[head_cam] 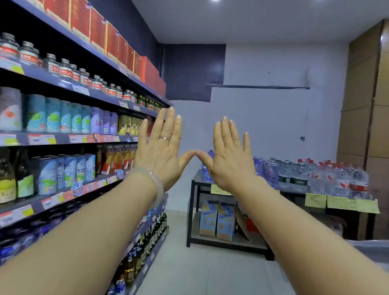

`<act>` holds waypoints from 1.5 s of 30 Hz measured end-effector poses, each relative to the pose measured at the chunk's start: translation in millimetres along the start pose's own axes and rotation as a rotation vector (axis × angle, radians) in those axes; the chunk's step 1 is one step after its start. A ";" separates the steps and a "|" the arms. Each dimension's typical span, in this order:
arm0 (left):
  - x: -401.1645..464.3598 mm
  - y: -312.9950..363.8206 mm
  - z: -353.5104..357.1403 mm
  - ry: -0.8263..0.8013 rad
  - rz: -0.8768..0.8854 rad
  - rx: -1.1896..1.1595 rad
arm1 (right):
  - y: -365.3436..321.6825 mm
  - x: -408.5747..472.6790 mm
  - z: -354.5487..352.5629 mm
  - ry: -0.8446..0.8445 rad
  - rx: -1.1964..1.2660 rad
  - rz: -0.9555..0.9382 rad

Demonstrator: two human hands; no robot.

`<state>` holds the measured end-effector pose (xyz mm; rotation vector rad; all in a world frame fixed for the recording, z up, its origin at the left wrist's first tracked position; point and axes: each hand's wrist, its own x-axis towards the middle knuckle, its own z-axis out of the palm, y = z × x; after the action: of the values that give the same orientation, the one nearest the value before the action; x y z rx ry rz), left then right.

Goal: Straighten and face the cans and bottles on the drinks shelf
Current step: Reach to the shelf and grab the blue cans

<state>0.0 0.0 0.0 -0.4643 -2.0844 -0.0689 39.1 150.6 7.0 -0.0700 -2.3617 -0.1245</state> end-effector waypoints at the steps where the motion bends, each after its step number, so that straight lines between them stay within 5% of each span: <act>1: 10.9 4.3 18.5 -0.012 -0.012 0.002 | 8.8 12.5 14.2 -0.009 -0.025 -0.004; 35: 376.5 -14.2 702.4 -0.158 -0.044 0.052 | 202.1 509.6 600.6 -0.143 0.081 -0.048; 45: 438.1 -11.8 919.6 -0.234 -0.249 0.090 | 245.3 634.7 814.1 -0.289 0.215 -0.240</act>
<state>-954.6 333.0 -124.4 -0.1615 -2.3564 -0.0689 -958.5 493.2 -108.2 0.3203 -2.6497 0.0267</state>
